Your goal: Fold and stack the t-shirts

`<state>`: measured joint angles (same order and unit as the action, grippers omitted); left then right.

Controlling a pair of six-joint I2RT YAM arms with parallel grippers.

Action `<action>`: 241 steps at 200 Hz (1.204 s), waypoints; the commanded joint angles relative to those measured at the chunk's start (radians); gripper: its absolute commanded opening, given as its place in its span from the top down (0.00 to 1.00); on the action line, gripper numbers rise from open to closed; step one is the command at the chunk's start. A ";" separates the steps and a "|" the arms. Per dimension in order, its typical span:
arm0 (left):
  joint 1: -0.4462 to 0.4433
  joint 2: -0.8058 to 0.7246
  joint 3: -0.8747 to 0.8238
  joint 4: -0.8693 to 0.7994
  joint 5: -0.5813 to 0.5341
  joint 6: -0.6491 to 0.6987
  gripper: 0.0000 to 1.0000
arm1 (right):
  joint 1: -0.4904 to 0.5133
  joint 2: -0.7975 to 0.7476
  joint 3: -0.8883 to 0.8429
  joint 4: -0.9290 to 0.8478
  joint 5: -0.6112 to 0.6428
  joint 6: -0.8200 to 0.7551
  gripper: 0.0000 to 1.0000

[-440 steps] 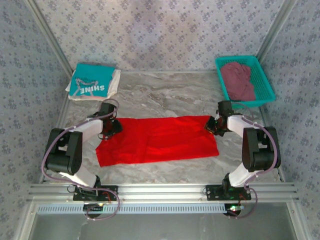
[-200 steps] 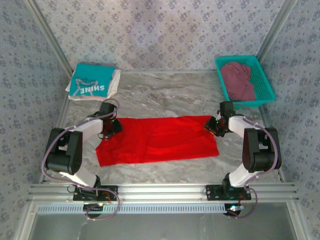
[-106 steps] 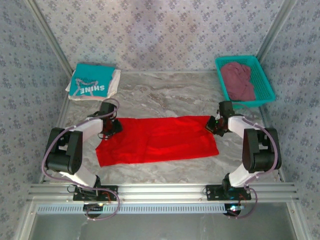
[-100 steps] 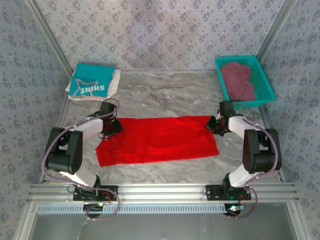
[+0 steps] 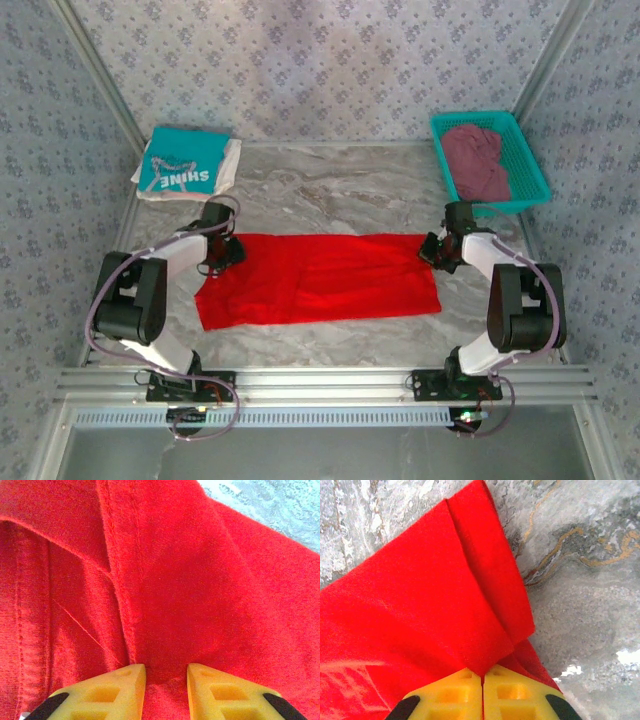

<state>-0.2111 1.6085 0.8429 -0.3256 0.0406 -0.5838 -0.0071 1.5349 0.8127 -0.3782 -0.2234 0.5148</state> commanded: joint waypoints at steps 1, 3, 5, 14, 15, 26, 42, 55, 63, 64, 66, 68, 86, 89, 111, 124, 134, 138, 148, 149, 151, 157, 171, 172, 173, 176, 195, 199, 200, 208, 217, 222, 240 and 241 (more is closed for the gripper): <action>0.003 0.027 0.011 -0.043 0.000 0.016 0.72 | -0.008 0.013 0.024 -0.029 0.027 -0.018 0.89; 0.003 0.027 0.011 -0.043 0.001 0.017 0.72 | -0.008 0.013 0.023 -0.029 0.027 -0.018 0.87; 0.003 0.027 0.010 -0.042 0.000 0.017 0.72 | -0.008 0.012 0.024 -0.028 0.027 -0.017 0.86; 0.003 0.027 0.008 -0.041 0.000 0.016 0.72 | -0.009 0.013 0.028 -0.033 0.027 -0.019 0.81; 0.003 0.027 0.009 -0.040 0.000 0.016 0.72 | -0.009 0.014 0.029 -0.034 0.027 -0.018 0.81; 0.002 0.028 0.008 -0.041 0.000 0.015 0.72 | -0.010 0.013 0.032 -0.039 0.022 -0.021 0.82; 0.003 0.028 0.005 -0.039 -0.002 0.013 0.72 | -0.010 0.009 0.030 -0.039 0.016 -0.021 0.93; 0.003 0.029 0.005 -0.037 -0.001 0.012 0.72 | -0.011 0.005 0.032 -0.040 0.016 -0.021 0.95; 0.003 0.030 0.006 -0.036 -0.001 0.012 0.72 | -0.011 0.002 0.033 -0.042 0.016 -0.022 0.97; 0.003 0.030 0.006 -0.036 -0.001 0.012 0.72 | -0.011 0.001 0.032 -0.042 0.016 -0.022 0.97; 0.003 0.030 0.006 -0.037 -0.001 0.012 0.72 | -0.011 0.000 0.033 -0.043 0.016 -0.022 0.97; 0.003 0.030 0.005 -0.038 -0.001 0.012 0.72 | -0.011 -0.001 0.032 -0.044 0.016 -0.022 0.98; 0.003 0.030 0.004 -0.036 -0.001 0.011 0.72 | -0.013 -0.008 0.030 -0.047 0.018 -0.022 1.00; 0.003 0.030 0.002 -0.036 -0.001 0.010 0.72 | -0.014 -0.010 0.030 -0.049 0.017 -0.022 1.00; 0.003 0.027 0.005 -0.039 -0.006 0.012 0.72 | -0.027 -0.030 0.022 -0.057 0.016 -0.024 1.00; 0.003 0.027 0.005 -0.042 -0.006 0.013 0.72 | -0.039 -0.037 0.028 -0.069 0.019 -0.033 1.00; 0.002 0.026 0.005 -0.043 -0.010 0.013 0.72 | -0.044 -0.037 0.036 -0.080 0.020 -0.041 1.00; 0.003 0.025 0.005 -0.042 -0.010 0.013 0.72 | -0.046 -0.038 0.035 -0.082 0.022 -0.043 1.00; 0.003 0.025 0.006 -0.043 -0.010 0.013 0.72 | -0.048 -0.042 0.036 -0.086 0.028 -0.047 1.00; 0.003 0.025 0.006 -0.043 -0.010 0.013 0.72 | -0.048 -0.042 0.037 -0.086 0.030 -0.047 1.00; 0.003 0.025 0.006 -0.042 -0.010 0.013 0.72 | -0.049 -0.042 0.038 -0.088 0.032 -0.048 1.00; 0.003 0.024 0.007 -0.044 -0.011 0.014 0.72 | -0.049 -0.042 0.038 -0.093 0.038 -0.053 1.00; 0.003 0.022 0.007 -0.044 -0.013 0.014 0.72 | -0.052 -0.036 0.037 -0.094 0.046 -0.063 1.00; 0.003 0.021 0.007 -0.044 -0.014 0.014 0.72 | -0.051 -0.036 0.037 -0.094 0.045 -0.063 1.00; 0.003 0.021 0.007 -0.044 -0.013 0.015 0.72 | -0.051 -0.035 0.037 -0.093 0.044 -0.064 1.00; 0.003 0.021 0.006 -0.044 -0.013 0.015 0.72 | -0.053 -0.033 0.038 -0.092 0.042 -0.067 1.00; 0.003 0.021 0.007 -0.046 -0.011 0.015 0.72 | -0.049 -0.012 0.033 -0.072 -0.008 -0.066 0.84; 0.003 0.021 0.007 -0.045 -0.011 0.016 0.72 | -0.047 -0.008 0.033 -0.068 -0.021 -0.066 0.80; 0.003 0.021 0.007 -0.046 -0.010 0.015 0.72 | -0.047 -0.007 0.032 -0.067 -0.024 -0.067 0.79; 0.003 0.022 0.008 -0.047 -0.010 0.016 0.72 | -0.041 0.001 0.032 -0.065 -0.038 -0.065 0.76; 0.003 0.023 0.010 -0.049 -0.011 0.016 0.72 | -0.033 0.008 0.029 -0.065 -0.044 -0.058 0.72; 0.003 0.022 0.010 -0.048 -0.010 0.017 0.72 | -0.030 0.011 0.024 -0.063 -0.050 -0.056 0.70; 0.003 0.021 0.007 -0.047 -0.008 0.015 0.72 | -0.026 0.017 0.000 -0.042 -0.068 -0.032 0.62; 0.003 0.021 0.006 -0.047 -0.007 0.016 0.72 | -0.026 0.018 -0.001 -0.041 -0.069 -0.031 0.62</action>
<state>-0.2111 1.6104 0.8436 -0.3256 0.0372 -0.5838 -0.0425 1.5333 0.8234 -0.4290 -0.2443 0.4614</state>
